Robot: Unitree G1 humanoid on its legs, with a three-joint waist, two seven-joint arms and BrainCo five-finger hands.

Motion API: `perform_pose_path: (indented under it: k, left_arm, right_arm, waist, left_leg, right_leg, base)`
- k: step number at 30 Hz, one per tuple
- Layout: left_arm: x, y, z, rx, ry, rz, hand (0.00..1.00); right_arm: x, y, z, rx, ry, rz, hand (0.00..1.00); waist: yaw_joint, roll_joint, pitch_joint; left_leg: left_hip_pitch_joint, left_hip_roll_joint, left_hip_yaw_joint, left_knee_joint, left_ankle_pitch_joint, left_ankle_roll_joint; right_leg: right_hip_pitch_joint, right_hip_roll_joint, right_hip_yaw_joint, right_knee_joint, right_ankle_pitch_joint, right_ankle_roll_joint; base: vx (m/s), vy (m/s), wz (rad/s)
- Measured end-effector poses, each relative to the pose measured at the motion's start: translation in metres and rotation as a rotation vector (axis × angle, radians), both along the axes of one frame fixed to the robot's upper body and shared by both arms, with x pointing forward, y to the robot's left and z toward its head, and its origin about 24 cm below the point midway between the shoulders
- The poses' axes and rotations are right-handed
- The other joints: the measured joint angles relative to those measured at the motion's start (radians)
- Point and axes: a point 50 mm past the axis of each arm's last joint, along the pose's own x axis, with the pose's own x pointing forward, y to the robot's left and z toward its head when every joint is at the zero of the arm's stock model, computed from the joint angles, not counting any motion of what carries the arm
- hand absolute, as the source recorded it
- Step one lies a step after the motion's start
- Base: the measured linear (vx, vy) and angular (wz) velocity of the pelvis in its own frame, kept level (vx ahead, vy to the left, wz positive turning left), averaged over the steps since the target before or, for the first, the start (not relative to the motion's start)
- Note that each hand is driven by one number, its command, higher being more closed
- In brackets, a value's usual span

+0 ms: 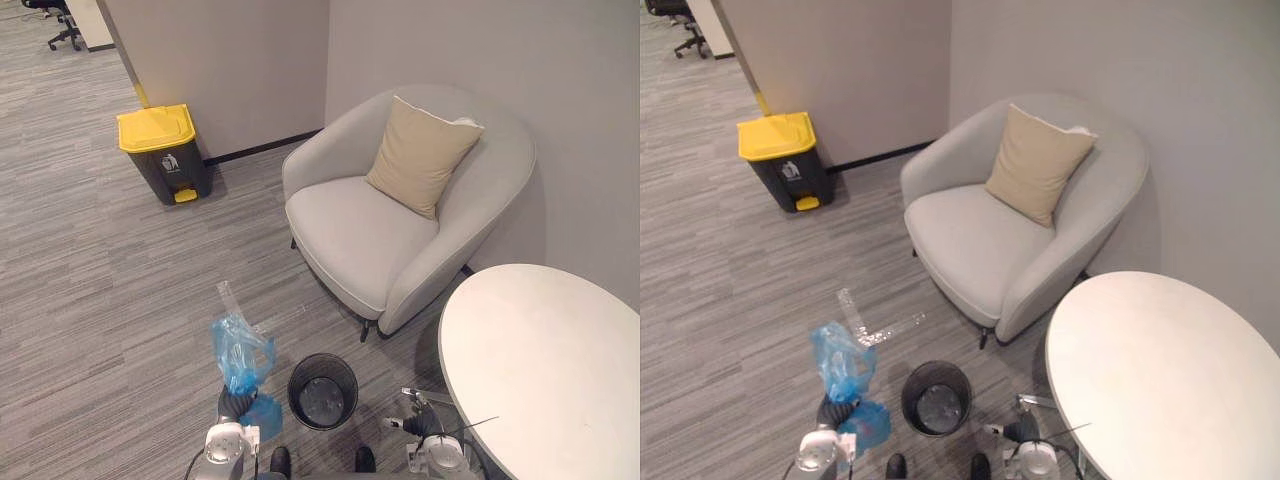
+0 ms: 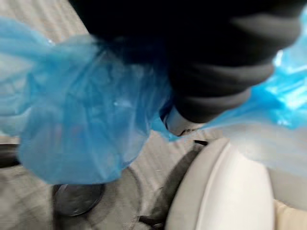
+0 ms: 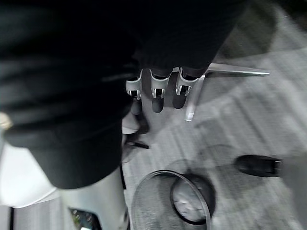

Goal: Gather rubbish on tea table into small bin, then transfer packed bag to large trash can.

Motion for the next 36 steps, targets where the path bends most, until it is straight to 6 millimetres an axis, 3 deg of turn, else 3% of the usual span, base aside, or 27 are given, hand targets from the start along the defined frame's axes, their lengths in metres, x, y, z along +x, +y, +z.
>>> perform_pose_path:
  k: [3, 6, 8, 9, 10, 11, 12, 14, 16, 17, 18, 19, 21, 23, 26, 27, 30, 32, 33, 36]
  left_arm:
    - [-0.002, -0.004, -0.002, -0.021, 0.006, 0.013, 1.00]
    - [0.004, -0.005, 0.001, -0.034, -0.010, 0.007, 1.00]
    - [0.007, -0.006, 0.002, -0.041, -0.018, 0.005, 1.00]
    - [0.013, -0.007, 0.004, -0.047, -0.038, 0.011, 1.00]
    - [0.014, -0.007, 0.005, -0.045, -0.044, 0.011, 1.00]
    - [0.018, -0.006, 0.009, -0.044, -0.071, 0.009, 1.00]
    - [0.018, -0.006, 0.012, -0.044, -0.090, 0.012, 1.00]
    - [0.020, -0.011, 0.014, -0.060, -0.106, 0.020, 1.00]
    - [0.023, -0.020, 0.015, -0.092, -0.117, 0.031, 1.00]
    - [0.026, -0.031, 0.015, -0.120, -0.118, 0.029, 1.00]
    - [0.028, -0.038, 0.016, -0.132, -0.122, 0.011, 1.00]
    - [0.032, -0.048, 0.018, -0.145, -0.137, -0.028, 1.00]
    - [0.039, -0.053, 0.023, -0.155, -0.163, -0.050, 1.00]
    - [0.046, -0.053, 0.027, -0.154, -0.184, -0.053, 1.00]
    - [0.052, -0.056, 0.030, -0.155, -0.201, -0.073, 1.00]
    - [0.051, -0.056, 0.030, -0.154, -0.198, -0.075, 1.00]
    - [0.054, -0.054, 0.030, -0.143, -0.198, -0.086, 1.00]
    - [0.049, -0.049, 0.023, -0.123, -0.159, -0.093, 1.00]
    - [0.041, -0.041, 0.018, -0.101, -0.128, -0.091, 1.00]
    - [0.031, -0.025, 0.013, -0.053, -0.090, -0.097, 1.00]
  right_arm:
    - [0.006, -0.001, 0.001, -0.003, -0.003, -0.005, 0.00]
    - [0.019, 0.000, 0.006, -0.003, -0.032, -0.004, 0.00]
    - [0.018, 0.003, 0.005, 0.005, -0.026, -0.013, 0.00]
    - [0.018, 0.007, 0.006, 0.017, -0.032, -0.026, 0.00]
    - [0.017, 0.009, 0.006, 0.024, -0.034, -0.027, 0.00]
    - [0.018, 0.017, 0.007, 0.045, -0.047, -0.028, 0.00]
    - [0.020, 0.022, 0.009, 0.061, -0.065, -0.027, 0.00]
    - [0.034, 0.024, 0.017, 0.064, -0.116, -0.020, 0.00]
    - [0.043, 0.021, 0.022, 0.054, -0.150, -0.016, 0.00]
    - [0.051, 0.018, 0.026, 0.042, -0.171, -0.013, 0.00]
    - [0.055, 0.016, 0.028, 0.037, -0.183, -0.015, 0.00]
    - [0.053, 0.012, 0.027, 0.024, -0.177, -0.028, 0.00]
    - [0.053, 0.011, 0.027, 0.017, -0.177, -0.037, 0.00]
    - [0.054, 0.011, 0.028, 0.010, -0.179, -0.049, 0.00]
    - [0.052, 0.001, 0.028, -0.009, -0.178, -0.098, 0.00]
    - [0.050, -0.001, 0.027, -0.011, -0.170, -0.111, 0.00]
    - [0.039, -0.005, 0.019, -0.012, -0.120, -0.139, 0.00]
    - [0.031, -0.010, 0.014, -0.016, -0.082, -0.162, 0.00]
    - [0.027, -0.007, 0.010, -0.009, -0.059, -0.162, 0.00]
    - [0.018, -0.007, 0.006, -0.006, -0.026, -0.167, 0.00]
  waist:
    - [0.007, 0.000, 0.042]
    - [0.013, -0.006, 0.086]
    - [0.014, 0.000, 0.089]
    - [0.015, -0.005, 0.092]
    - [0.016, -0.005, 0.092]
    - [0.023, -0.022, 0.088]
    - [0.035, -0.036, 0.080]
    - [0.044, -0.050, 0.076]
    - [0.068, -0.033, 0.080]
    - [0.081, 0.002, 0.091]
    - [0.074, 0.021, 0.096]
    - [0.073, 0.035, 0.099]
    - [0.066, 0.057, 0.108]
    - [0.056, 0.042, 0.118]
    - [0.033, 0.029, 0.124]
    - [0.016, 0.033, 0.122]
    - [0.015, 0.037, 0.122]
    - [0.010, 0.037, 0.122]
    - [0.010, 0.024, 0.113]
    - [0.006, 0.018, 0.096]
  left_leg:
    - [-0.013, -0.005, 0.016, 0.037, -0.016, 0.008]
    - [-0.111, -0.013, 0.013, 0.199, -0.083, 0.026]
    - [-0.149, -0.016, -0.005, 0.250, -0.095, 0.043]
    - [-0.158, -0.026, -0.033, 0.270, -0.099, 0.048]
    - [-0.158, -0.032, -0.046, 0.276, -0.099, 0.049]
    - [-0.161, -0.049, -0.077, 0.300, -0.097, 0.046]
    - [-0.182, -0.065, -0.092, 0.322, -0.096, 0.044]
    - [-0.230, -0.079, -0.119, 0.351, -0.089, 0.032]
    - [-0.261, -0.067, -0.130, 0.331, -0.063, 0.007]
    - [-0.284, -0.044, -0.153, 0.308, -0.028, -0.007]
    - [-0.291, -0.034, -0.178, 0.281, -0.007, -0.012]
    - [-0.295, -0.020, -0.211, 0.223, 0.043, -0.012]
    - [-0.301, 0.011, -0.209, 0.156, 0.056, -0.016]
    - [-0.315, 0.039, -0.133, 0.151, 0.020, -0.008]
    - [-0.332, 0.050, 0.023, 0.382, -0.018, -0.006]
    - [-0.304, 0.073, 0.081, 0.447, -0.098, 0.001]
    - [-0.243, 0.118, 0.164, 0.445, -0.182, 0.002]
    - [-0.197, 0.093, 0.160, 0.368, -0.168, -0.021]
    - [-0.160, 0.064, 0.152, 0.305, -0.144, -0.011]
    - [-0.127, 0.001, 0.114, 0.205, -0.104, 0.013]
  right_leg:
    - [-0.024, -0.004, 0.022, 0.047, -0.004, 0.001]
    - [-0.117, -0.020, 0.026, 0.206, -0.065, 0.010]
    - [-0.139, -0.028, 0.028, 0.283, -0.098, 0.045]
    - [-0.190, -0.040, 0.039, 0.522, -0.204, 0.044]
    - [-0.198, -0.043, 0.040, 0.594, -0.226, 0.052]
    - [-0.192, -0.052, 0.050, 0.746, -0.277, 0.064]
    - [-0.180, -0.056, 0.081, 0.789, -0.305, 0.065]
    - [-0.155, -0.048, 0.113, 0.724, -0.368, 0.044]
    - [-0.121, -0.038, 0.111, 0.595, -0.409, -0.007]
    - [-0.120, -0.019, 0.085, 0.531, -0.409, -0.024]
    - [-0.124, -0.007, 0.060, 0.519, -0.399, -0.030]
    - [-0.147, 0.007, 0.020, 0.528, -0.387, -0.045]
    - [-0.159, 0.026, -0.044, 0.525, -0.369, -0.068]
    - [-0.161, 0.008, -0.101, 0.482, -0.329, -0.095]
    - [-0.159, -0.047, -0.204, 0.451, -0.290, -0.108]
    - [-0.160, -0.067, -0.251, 0.454, -0.287, -0.107]
    - [-0.145, -0.094, -0.331, 0.442, -0.275, -0.083]
    - [-0.092, -0.099, -0.351, 0.395, -0.252, -0.043]
    - [-0.057, -0.106, -0.352, 0.342, -0.235, -0.020]
    - [-0.018, -0.133, -0.362, 0.271, -0.209, 0.016]
  base:
    - [-0.03, 0.033, -0.17]
    - [-0.07, 0.018, 0.03]
    - [-0.05, 0.039, 0.50]
    - [-0.05, 0.038, 0.74]
    - [-0.01, -0.022, 0.93]
    - [-0.01, -0.125, 0.71]
    - [-0.03, -0.157, 0.70]
    - [-0.08, -0.129, 0.49]
    - [-0.18, -0.148, 0.23]
    - [-0.27, -0.172, 0.31]
    - [-0.32, -0.201, 0.60]
    - [-0.23, -0.141, 0.65]
    - [-0.25, -0.202, 0.77]
    - [-0.25, -0.126, 0.90]
    - [-0.16, -0.070, 1.01]
    - [-0.09, -0.010, 1.03]
    - [-0.14, 0.129, 0.90]
    - [-0.09, 0.185, 0.61]
    - [-0.07, 0.184, 0.47]
    - [-0.06, 0.187, 0.42]
